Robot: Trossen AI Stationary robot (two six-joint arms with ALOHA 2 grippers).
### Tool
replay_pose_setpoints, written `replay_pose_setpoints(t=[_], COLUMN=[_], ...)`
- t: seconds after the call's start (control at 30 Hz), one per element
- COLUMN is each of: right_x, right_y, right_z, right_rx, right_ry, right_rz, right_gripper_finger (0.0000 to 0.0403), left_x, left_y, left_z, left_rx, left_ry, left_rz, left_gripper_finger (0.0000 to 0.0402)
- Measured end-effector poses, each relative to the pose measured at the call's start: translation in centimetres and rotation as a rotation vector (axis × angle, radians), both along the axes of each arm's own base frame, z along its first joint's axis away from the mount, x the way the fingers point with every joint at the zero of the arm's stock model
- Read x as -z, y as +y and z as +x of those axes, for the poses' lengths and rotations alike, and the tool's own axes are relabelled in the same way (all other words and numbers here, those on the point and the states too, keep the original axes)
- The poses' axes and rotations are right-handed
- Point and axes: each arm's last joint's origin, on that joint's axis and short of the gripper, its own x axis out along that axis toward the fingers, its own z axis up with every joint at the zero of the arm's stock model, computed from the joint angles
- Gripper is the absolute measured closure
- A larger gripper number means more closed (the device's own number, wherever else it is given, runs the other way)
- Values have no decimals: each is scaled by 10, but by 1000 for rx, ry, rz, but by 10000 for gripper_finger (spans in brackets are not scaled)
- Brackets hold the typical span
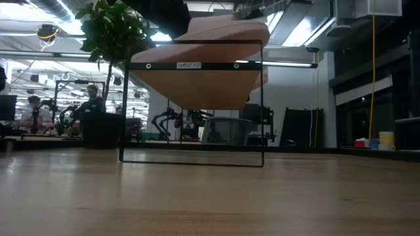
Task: Pick and place slides into the shelf
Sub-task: Put the pink slipper on the shelf
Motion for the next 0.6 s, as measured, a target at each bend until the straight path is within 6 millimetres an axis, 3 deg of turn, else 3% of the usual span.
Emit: replay_pose_setpoints(t=[0.6], right_x=[0], right_y=[0], right_z=[0], right_rx=[0], right_ry=[1], right_rz=[0], right_gripper_finger=[398], left_x=[3], left_y=[0], left_z=[1], left_rx=[-2], left_ry=[13], left_rz=[-4], left_gripper_finger=[401])
